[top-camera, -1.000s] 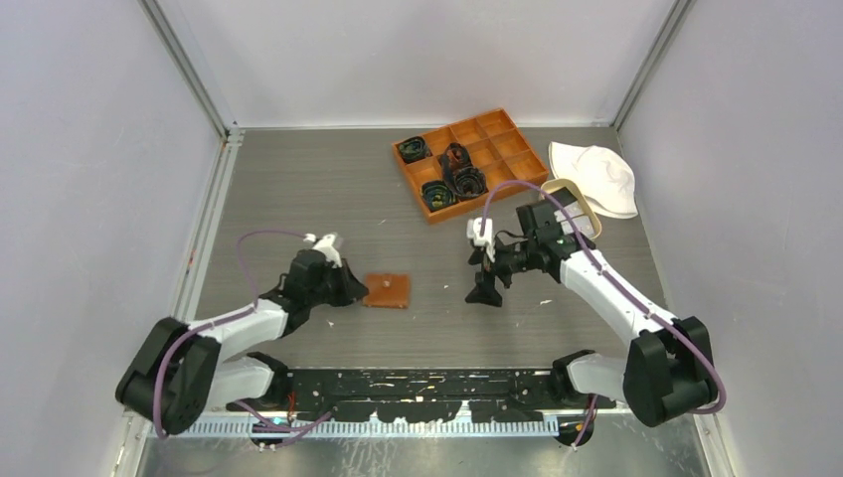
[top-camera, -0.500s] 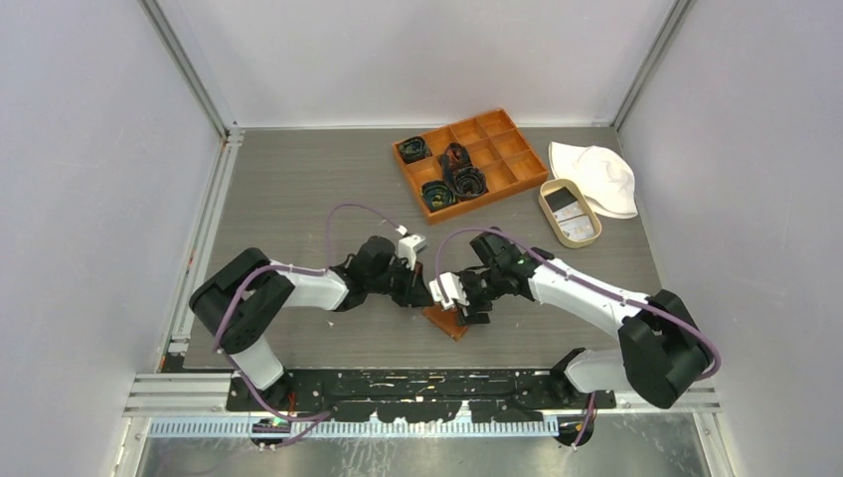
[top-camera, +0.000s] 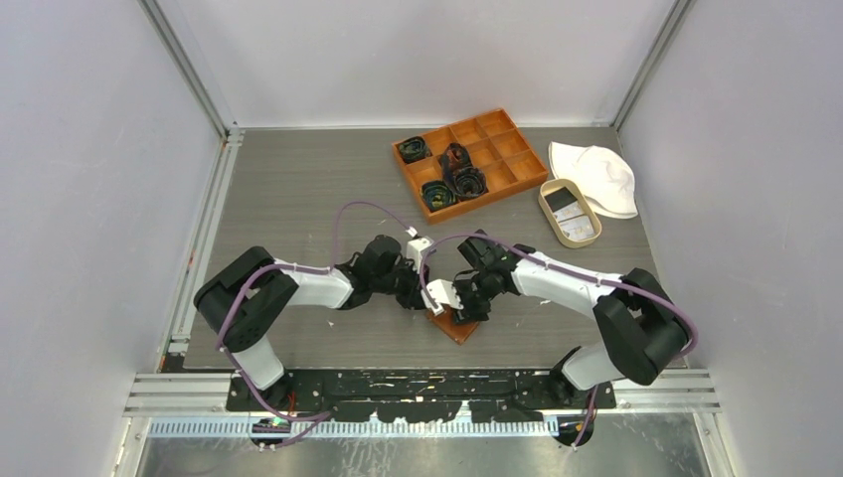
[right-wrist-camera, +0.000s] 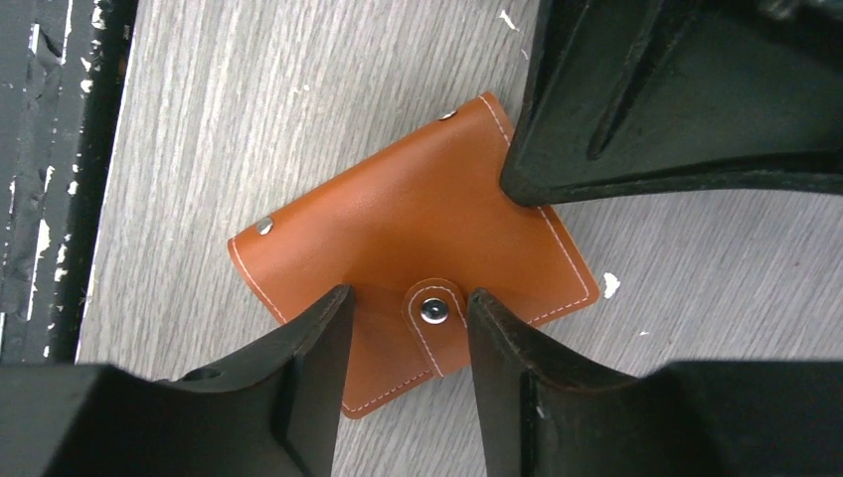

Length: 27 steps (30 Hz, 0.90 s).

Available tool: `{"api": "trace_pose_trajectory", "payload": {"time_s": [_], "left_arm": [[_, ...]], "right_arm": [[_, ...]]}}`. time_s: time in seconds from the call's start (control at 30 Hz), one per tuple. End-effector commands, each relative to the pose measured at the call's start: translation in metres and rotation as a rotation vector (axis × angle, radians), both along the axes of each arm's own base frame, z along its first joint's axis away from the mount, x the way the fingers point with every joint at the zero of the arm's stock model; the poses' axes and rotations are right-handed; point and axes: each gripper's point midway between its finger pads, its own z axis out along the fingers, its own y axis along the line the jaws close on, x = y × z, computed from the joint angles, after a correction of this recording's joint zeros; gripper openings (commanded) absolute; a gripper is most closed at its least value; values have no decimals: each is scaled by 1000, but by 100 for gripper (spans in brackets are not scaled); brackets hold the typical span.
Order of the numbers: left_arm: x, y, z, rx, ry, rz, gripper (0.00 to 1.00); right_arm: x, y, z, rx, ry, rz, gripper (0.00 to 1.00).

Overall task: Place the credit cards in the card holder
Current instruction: Move the card holder to the center of the board, then open the card holder at the center of the board.

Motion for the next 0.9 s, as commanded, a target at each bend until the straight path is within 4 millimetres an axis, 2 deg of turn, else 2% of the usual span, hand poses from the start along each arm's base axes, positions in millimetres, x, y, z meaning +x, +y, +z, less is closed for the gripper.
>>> {"api": "trace_pose_trajectory", "payload": {"time_s": [0.0, 0.2, 0.3, 0.33, 0.5, 0.67, 0.7, 0.73, 0.87], "left_arm": [[-1, -13, 13, -31, -46, -76, 0], [3, -13, 12, -24, -61, -75, 0], [3, -12, 7, -12, -59, -67, 0], [4, -11, 6, -5, -61, -60, 0], [9, -2, -3, 45, -71, -24, 0], [21, 4, 0, 61, -103, 39, 0], [24, 3, 6, 48, -117, 53, 2], [28, 2, 14, 33, -130, 79, 8], [52, 9, 57, -17, -225, 238, 37]], "right_arm": [[18, -3, -3, -59, -55, -17, 47], [14, -10, -9, -110, -32, 2, 21], [13, -12, -7, -115, -40, 8, 4], [12, -13, -6, -116, -42, 13, 1], [12, -14, 13, -65, -84, 13, 1], [20, -8, 44, 88, -21, -111, 1], [21, -6, 49, 116, -4, -139, 1], [23, -2, 54, 143, 13, -172, 1], [41, 9, 74, 238, 72, -348, 1]]}}
